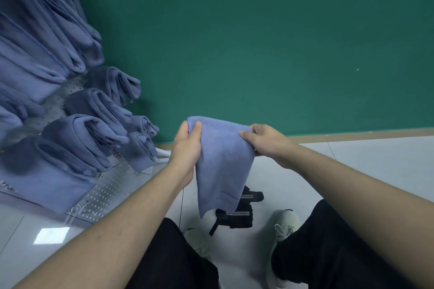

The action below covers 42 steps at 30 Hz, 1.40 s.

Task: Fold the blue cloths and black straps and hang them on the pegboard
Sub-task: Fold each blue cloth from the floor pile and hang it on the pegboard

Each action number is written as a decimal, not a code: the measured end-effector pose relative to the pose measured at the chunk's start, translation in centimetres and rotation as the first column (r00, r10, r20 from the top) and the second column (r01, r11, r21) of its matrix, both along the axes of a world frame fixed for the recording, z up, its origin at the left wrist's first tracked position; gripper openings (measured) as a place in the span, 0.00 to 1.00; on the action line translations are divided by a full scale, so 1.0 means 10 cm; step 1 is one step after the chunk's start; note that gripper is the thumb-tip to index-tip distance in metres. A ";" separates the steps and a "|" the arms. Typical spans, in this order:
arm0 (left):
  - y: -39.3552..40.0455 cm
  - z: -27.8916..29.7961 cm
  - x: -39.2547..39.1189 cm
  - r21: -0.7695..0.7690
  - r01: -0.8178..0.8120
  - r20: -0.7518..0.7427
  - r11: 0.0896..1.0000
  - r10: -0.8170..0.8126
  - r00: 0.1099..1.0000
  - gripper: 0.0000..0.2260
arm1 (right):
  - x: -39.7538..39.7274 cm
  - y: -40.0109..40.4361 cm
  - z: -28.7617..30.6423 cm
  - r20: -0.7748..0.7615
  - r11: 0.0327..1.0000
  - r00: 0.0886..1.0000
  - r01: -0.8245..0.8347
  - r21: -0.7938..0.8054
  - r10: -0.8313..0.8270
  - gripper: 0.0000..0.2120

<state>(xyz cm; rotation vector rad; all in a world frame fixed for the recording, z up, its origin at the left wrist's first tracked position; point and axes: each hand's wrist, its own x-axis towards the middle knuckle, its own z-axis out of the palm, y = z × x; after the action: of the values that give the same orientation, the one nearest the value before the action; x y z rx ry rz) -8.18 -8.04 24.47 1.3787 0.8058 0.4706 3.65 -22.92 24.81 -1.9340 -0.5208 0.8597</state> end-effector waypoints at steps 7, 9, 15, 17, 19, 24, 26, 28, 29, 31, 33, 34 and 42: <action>0.10 0.00 0.03 -0.228 0.030 -0.255 0.973 -0.090 0.963 0.07 | -0.04 0.02 -0.10 0.019 0.978 0.978 0.206 0.027 -0.207 0.09; 0.09 0.02 0.00 -0.295 0.109 -0.272 0.949 -0.192 0.943 0.06 | -0.02 0.03 -0.13 0.018 0.955 0.955 0.296 0.030 -0.297 0.11; 0.07 0.01 -0.04 -0.378 0.262 -0.079 0.888 -0.313 0.946 0.26 | 0.08 -0.01 -0.02 -0.398 0.920 0.874 0.361 0.152 -0.278 0.18; 0.06 0.03 -0.04 -0.351 0.280 -0.034 0.893 -0.311 0.950 0.26 | 0.13 -0.10 0.06 -0.429 0.943 0.889 0.266 0.202 -0.159 0.16; 0.07 0.03 -0.04 -0.323 0.271 -0.008 0.907 -0.289 0.957 0.23 | 0.20 -0.17 0.10 -0.338 0.969 0.937 0.160 0.188 -0.089 0.17; 0.08 0.02 -0.04 0.014 0.278 -0.157 0.961 -0.272 0.949 0.10 | 0.29 -0.25 0.09 0.119 0.999 0.992 0.037 0.009 -0.037 0.13; 0.07 0.03 -0.02 0.236 0.280 -0.240 0.930 -0.224 0.945 0.07 | 0.27 -0.24 0.09 0.330 0.997 0.944 0.032 -0.064 -0.009 0.11; 0.06 0.05 0.01 0.421 0.316 -0.320 0.850 -0.187 0.929 0.08 | 0.24 -0.23 0.08 0.471 0.992 0.882 0.027 -0.121 0.033 0.11; 0.04 0.08 0.01 0.459 0.331 -0.332 0.825 -0.187 0.925 0.07 | 0.23 -0.23 0.08 0.519 0.986 0.852 0.024 -0.164 0.066 0.13; 0.02 0.13 0.01 0.430 0.345 -0.299 0.834 -0.228 0.926 0.06 | 0.23 -0.24 0.07 0.565 0.971 0.817 0.024 -0.238 0.118 0.17; 0.00 0.16 0.01 0.351 0.345 -0.254 0.870 -0.266 0.930 0.07 | 0.24 -0.24 0.07 0.517 0.978 0.852 0.028 -0.206 0.085 0.20; 0.00 0.17 0.01 0.319 0.337 -0.232 0.886 -0.272 0.934 0.07 | 0.24 -0.24 0.07 0.468 0.987 0.883 0.039 -0.156 0.039 0.21; 0.04 0.32 0.03 0.127 0.313 -0.160 0.941 -0.292 0.943 0.12 | 0.24 -0.26 0.25 -0.102 0.948 0.950 0.304 0.092 -0.295 0.05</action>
<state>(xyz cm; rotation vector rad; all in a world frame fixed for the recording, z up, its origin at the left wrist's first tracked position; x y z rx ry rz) -7.88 -7.66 27.65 1.6598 0.6630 0.1980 6.01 -25.50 27.34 -1.8097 -0.2074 0.7011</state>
